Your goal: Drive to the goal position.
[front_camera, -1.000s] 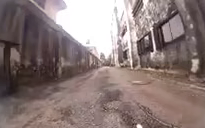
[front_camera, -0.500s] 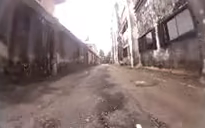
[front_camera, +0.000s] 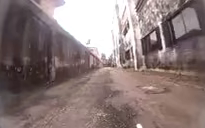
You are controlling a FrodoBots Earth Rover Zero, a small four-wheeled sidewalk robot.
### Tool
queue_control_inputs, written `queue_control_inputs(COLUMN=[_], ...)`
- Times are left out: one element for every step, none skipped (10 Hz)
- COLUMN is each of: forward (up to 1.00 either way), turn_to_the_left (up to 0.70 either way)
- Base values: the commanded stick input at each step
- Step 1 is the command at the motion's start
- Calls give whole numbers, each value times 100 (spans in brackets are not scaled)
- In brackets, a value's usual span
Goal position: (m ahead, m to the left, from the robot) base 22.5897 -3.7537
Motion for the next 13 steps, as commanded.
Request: queue_control_inputs(forward=[85, 85, 85, 85, 85, 85, 85, 85, 85, 85, 85, 85, 85], turn_to_the_left=[0, 0, 0, 0, 0, 0, 0, 0, 0, 0, 0, 0, 0])
